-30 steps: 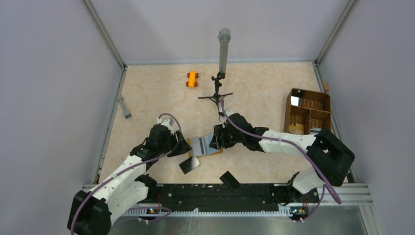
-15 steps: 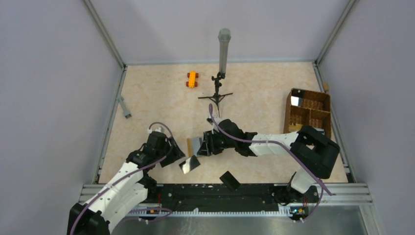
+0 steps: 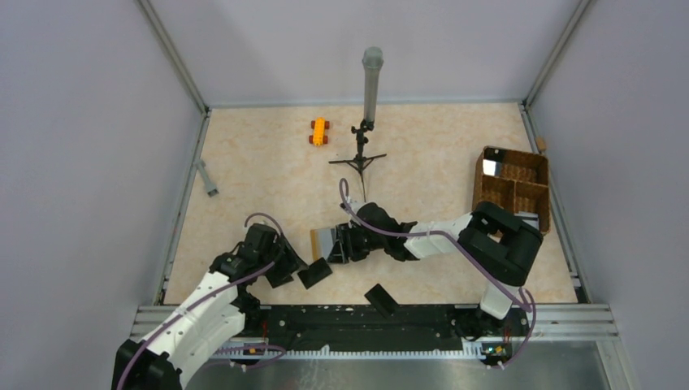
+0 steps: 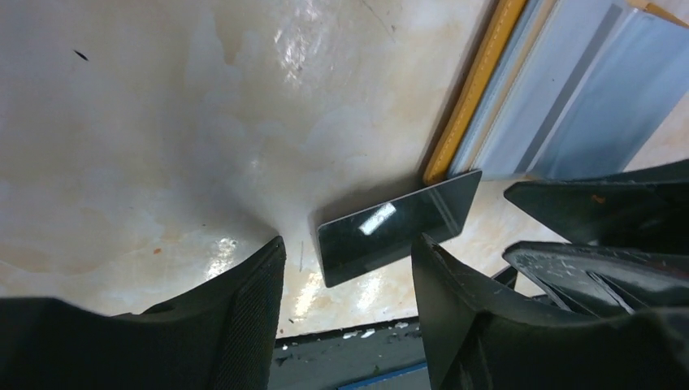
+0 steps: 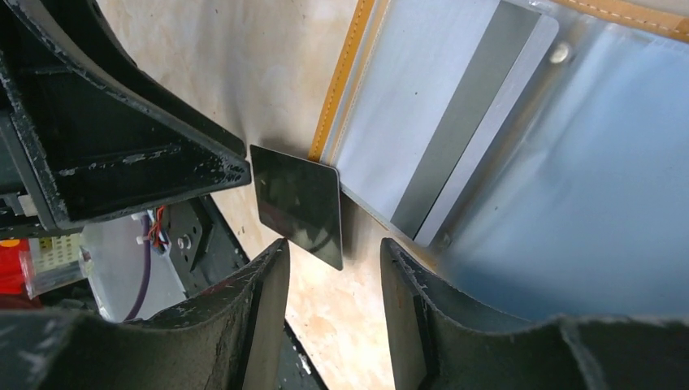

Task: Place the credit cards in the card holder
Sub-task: Pick up the credit card from the center of the board.

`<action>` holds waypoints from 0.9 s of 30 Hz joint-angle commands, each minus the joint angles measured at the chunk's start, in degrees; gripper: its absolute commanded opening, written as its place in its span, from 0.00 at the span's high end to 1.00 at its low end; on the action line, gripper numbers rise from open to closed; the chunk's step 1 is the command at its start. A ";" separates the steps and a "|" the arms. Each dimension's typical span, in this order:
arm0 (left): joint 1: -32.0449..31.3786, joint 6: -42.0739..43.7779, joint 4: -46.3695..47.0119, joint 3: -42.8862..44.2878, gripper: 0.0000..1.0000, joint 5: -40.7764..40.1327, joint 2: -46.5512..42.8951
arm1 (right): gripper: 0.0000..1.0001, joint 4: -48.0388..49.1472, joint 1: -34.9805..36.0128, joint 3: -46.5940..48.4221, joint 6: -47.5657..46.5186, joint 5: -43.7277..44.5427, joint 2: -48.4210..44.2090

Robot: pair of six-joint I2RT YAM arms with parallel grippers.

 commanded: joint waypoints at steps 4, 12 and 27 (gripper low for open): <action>-0.59 -4.58 -0.33 -3.57 0.41 4.19 -2.41 | 0.56 4.73 0.67 0.73 1.15 -1.66 2.10; -0.64 -5.55 2.63 -5.41 0.43 5.98 -1.98 | 0.57 7.57 0.76 0.15 2.76 -3.17 4.10; -0.69 -5.54 4.24 -6.33 0.45 6.57 -1.67 | 0.68 13.20 1.62 0.60 5.53 -5.85 7.90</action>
